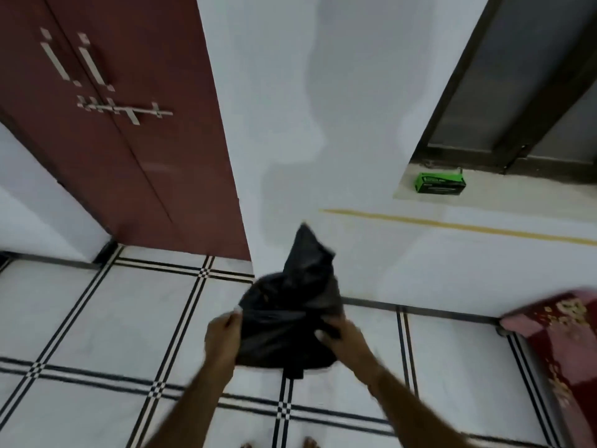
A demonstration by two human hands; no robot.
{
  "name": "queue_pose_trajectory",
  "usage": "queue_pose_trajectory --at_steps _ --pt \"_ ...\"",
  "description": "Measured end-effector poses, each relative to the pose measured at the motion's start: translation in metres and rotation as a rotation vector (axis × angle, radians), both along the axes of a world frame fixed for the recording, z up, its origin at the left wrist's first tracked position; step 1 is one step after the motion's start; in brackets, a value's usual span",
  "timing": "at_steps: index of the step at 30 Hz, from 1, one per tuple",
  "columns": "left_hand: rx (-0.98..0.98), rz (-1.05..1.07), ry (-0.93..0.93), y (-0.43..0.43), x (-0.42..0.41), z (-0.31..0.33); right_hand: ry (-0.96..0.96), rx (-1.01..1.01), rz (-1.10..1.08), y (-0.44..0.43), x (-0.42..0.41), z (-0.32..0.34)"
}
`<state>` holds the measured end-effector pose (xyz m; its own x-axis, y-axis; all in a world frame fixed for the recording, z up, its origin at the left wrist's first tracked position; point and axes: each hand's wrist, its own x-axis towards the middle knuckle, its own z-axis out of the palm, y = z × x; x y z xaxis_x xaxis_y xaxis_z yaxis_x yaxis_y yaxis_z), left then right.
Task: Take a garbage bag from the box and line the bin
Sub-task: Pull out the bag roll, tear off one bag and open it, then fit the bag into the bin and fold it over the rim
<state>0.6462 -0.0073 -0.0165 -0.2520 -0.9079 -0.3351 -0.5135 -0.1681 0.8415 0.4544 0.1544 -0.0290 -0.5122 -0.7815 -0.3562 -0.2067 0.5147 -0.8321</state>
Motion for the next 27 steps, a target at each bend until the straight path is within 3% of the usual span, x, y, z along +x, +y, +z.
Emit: queue_pose_trajectory --at_steps 2,4,5,7,9,10,12,15,20,27 --pt "0.344 0.138 0.075 0.0 0.008 -0.007 -0.285 -0.041 -0.167 0.008 -0.006 -0.019" --pt "0.463 0.201 0.22 -0.008 -0.008 0.021 -0.309 -0.18 -0.213 -0.011 -0.017 0.006" --pt "0.399 0.213 0.306 -0.013 -0.02 0.041 -0.272 -0.249 -0.23 -0.028 -0.018 0.034" --pt "-0.02 0.163 0.389 -0.02 -0.041 0.084 -0.065 -0.433 -0.256 -0.054 -0.016 0.103" --pt "-0.422 0.001 0.339 -0.014 -0.044 0.099 0.266 -0.57 -0.24 -0.049 -0.006 0.12" --pt "-0.456 -0.04 0.254 -0.012 -0.036 0.086 0.301 -0.494 -0.179 -0.041 0.002 0.108" --pt "-0.237 -0.031 0.189 -0.006 -0.011 0.044 0.076 -0.202 -0.105 -0.015 0.023 0.063" --pt "-0.032 -0.031 0.152 -0.01 0.015 0.002 -0.217 -0.136 -0.166 0.008 0.03 0.028" --pt "0.034 -0.06 0.185 -0.013 0.026 -0.001 -0.303 -0.315 -0.238 -0.001 0.038 0.048" --pt "0.128 -0.092 0.257 -0.026 0.026 0.001 -0.33 -0.324 -0.282 -0.017 0.054 0.054"
